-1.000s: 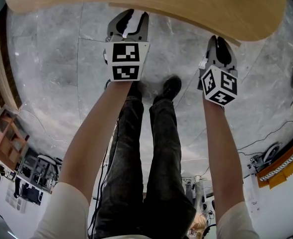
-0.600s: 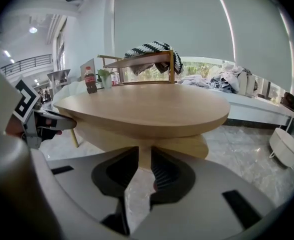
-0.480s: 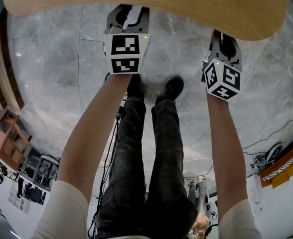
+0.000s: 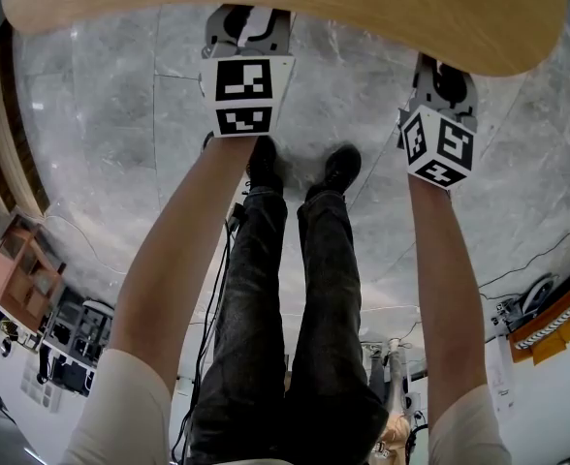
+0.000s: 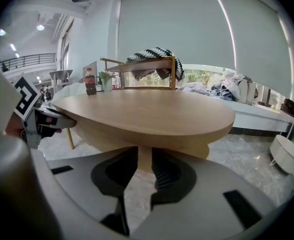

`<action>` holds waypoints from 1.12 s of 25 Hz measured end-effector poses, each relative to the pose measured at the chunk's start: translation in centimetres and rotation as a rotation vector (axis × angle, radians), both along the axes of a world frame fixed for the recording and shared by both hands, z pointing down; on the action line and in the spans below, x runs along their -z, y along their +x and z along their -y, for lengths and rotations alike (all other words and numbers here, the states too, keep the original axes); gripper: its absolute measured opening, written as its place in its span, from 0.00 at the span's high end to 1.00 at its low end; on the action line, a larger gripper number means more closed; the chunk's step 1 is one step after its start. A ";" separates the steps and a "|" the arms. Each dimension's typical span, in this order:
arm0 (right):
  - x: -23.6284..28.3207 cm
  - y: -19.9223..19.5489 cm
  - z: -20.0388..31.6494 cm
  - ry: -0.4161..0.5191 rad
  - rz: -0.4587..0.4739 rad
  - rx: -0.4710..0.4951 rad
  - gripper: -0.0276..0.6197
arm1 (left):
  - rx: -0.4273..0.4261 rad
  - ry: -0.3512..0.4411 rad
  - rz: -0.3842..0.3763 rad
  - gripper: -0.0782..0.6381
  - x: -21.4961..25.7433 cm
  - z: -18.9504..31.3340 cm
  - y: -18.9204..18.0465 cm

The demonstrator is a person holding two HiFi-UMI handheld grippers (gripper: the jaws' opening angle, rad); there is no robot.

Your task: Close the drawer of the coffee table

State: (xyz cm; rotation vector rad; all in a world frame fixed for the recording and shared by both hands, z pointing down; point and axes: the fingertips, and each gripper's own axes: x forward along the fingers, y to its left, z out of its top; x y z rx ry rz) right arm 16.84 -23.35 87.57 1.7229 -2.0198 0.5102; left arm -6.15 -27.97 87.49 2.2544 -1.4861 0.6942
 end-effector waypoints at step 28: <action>7.1 -1.1 -7.5 -0.124 0.026 -0.026 0.83 | -0.030 -0.125 -0.034 0.76 7.9 -7.5 -2.3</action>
